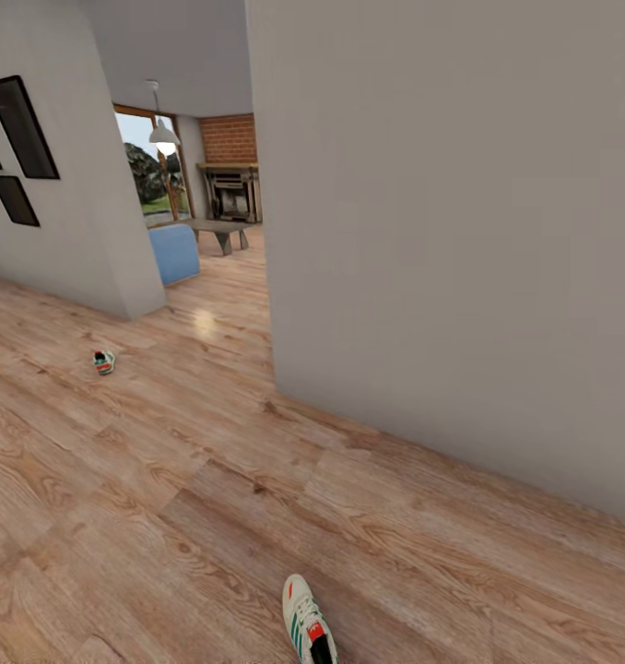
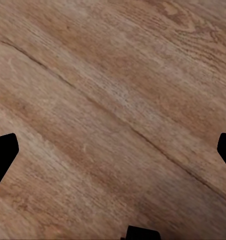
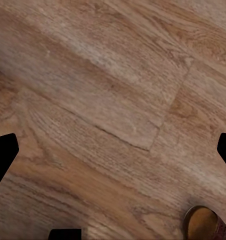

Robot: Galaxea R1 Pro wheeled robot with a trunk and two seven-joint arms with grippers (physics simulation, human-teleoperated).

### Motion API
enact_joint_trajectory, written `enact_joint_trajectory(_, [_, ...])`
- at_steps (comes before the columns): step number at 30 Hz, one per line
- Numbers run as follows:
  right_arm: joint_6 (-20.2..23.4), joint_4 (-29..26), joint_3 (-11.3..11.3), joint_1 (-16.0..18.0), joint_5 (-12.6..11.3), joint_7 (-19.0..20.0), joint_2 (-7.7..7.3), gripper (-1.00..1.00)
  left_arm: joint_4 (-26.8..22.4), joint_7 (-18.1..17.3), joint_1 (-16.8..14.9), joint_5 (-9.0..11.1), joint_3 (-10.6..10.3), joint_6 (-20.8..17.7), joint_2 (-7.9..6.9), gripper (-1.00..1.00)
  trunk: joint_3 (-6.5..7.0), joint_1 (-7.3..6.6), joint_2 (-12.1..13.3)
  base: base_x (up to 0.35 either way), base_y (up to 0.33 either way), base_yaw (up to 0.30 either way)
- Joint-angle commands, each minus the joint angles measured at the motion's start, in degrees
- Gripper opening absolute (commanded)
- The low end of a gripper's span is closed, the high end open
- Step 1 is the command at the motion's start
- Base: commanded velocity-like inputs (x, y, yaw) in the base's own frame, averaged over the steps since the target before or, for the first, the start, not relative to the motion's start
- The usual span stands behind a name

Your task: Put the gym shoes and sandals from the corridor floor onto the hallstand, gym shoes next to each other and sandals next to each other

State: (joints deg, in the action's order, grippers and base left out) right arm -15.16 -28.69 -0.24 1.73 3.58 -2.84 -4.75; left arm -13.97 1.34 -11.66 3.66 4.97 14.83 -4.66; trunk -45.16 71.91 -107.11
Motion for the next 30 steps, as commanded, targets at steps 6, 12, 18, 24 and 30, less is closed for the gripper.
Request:
enact_joint_trajectory(6, [-0.14,-0.02,-0.02,0.03,0.35,-0.24,0.02,1.0,0.07,-0.09,-0.03,0.35,-0.05,-0.05,0.06,1.0,-1.57,1.32,-2.44,0.0,0.0,0.0])
enact_joint_trajectory(12, [-0.16,-0.04,0.0,0.03,0.32,-0.24,0.19,1.0,0.02,-0.11,-0.14,0.31,-0.22,-0.41,0.37,1.0,-2.84,2.63,-4.85,0.0,0.0,0.0])
enact_joint_trajectory(18, [-0.18,-0.43,0.05,0.03,0.42,-0.2,0.25,1.0,-0.38,-0.17,-0.55,-0.04,-0.39,-0.74,0.63,1.0,-3.96,3.95,-7.25,0.0,0.0,0.0])
enact_joint_trajectory(24, [0.03,-5.02,0.13,0.03,0.5,-0.13,0.26,1.0,-1.43,-0.5,-2.48,-0.47,-0.7,-1.13,1.06,1.0,-5.05,5.27,-9.66,0.0,0.0,0.0])
enact_joint_trajectory(30, [0.52,-12.72,0.18,0.22,0.59,0.07,0.24,1.0,-3.23,-0.63,-7.57,-1.81,-0.8,-5.46,1.07,1.0,-6.13,6.59,-12.07,0.0,0.0,0.0])
